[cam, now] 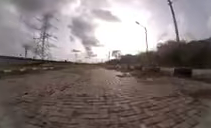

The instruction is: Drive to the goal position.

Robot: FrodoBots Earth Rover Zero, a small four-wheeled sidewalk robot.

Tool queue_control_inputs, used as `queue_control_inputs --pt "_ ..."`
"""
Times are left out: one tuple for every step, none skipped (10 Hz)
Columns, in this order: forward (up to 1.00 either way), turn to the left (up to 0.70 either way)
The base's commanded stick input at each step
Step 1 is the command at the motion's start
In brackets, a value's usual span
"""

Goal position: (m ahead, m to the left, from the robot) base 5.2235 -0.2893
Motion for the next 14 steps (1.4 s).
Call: queue_control_inputs --pt "1.0 0.0" --pt "1.0 0.0" --pt "1.0 0.0" --pt "1.0 0.0" --pt "1.0 0.0" --pt "1.0 0.0" --pt "1.0 0.0" --pt "1.0 0.0" --pt "1.0 0.0" --pt "1.0 0.0" --pt "1.0 0.0" --pt "1.0 0.0" --pt "1.0 0.0" --pt "1.0 0.0"
